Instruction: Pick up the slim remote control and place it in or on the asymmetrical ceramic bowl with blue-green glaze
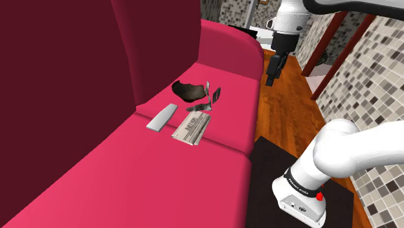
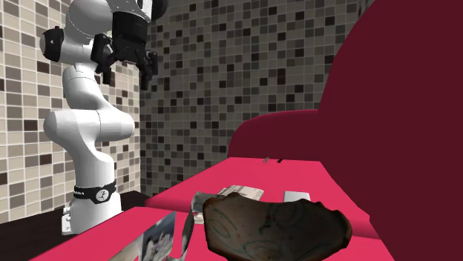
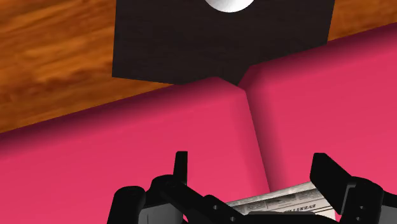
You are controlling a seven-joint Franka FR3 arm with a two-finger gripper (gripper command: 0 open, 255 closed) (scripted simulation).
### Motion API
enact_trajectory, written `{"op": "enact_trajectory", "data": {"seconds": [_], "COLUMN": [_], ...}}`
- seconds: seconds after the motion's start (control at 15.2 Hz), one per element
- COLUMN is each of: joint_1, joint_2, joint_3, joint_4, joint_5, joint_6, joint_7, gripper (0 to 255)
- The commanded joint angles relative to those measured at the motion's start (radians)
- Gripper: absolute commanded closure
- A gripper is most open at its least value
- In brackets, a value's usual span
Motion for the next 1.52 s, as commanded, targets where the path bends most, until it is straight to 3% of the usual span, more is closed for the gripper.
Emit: {"op": "enact_trajectory", "data": {"seconds": [0.0,0.79,1.12,1.45], "joint_1": [0.0,-0.042,-0.073,-0.11], "joint_2": [0.0,0.194,0.35,0.537], "joint_3": [0.0,0.27,0.372,0.458], "joint_4": [0.0,-0.061,-0.013,0.073], "joint_5": [0.0,0.192,0.21,0.172], "joint_6": [0.0,0.307,0.442,0.563], "joint_7": [0.0,0.548,0.772,1.006], "gripper": [0,0,0,0]}}
